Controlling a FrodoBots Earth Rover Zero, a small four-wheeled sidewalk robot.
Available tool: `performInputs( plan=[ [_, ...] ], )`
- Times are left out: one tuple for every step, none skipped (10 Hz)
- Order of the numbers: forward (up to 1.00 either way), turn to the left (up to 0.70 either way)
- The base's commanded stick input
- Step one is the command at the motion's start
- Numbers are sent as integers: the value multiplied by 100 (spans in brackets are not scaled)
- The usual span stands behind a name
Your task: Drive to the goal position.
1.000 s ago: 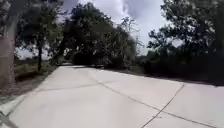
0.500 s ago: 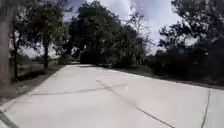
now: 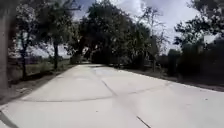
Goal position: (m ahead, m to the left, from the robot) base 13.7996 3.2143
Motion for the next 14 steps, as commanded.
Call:
performInputs(
  plan=[
    [83, 0],
    [83, 0],
    [83, 0],
    [83, 0],
    [83, 0],
    [83, 0],
    [83, 0],
    [83, 0],
    [83, 9],
    [83, 33],
    [83, 28],
    [83, 13],
    [83, 0],
    [83, 0]
  ],
)
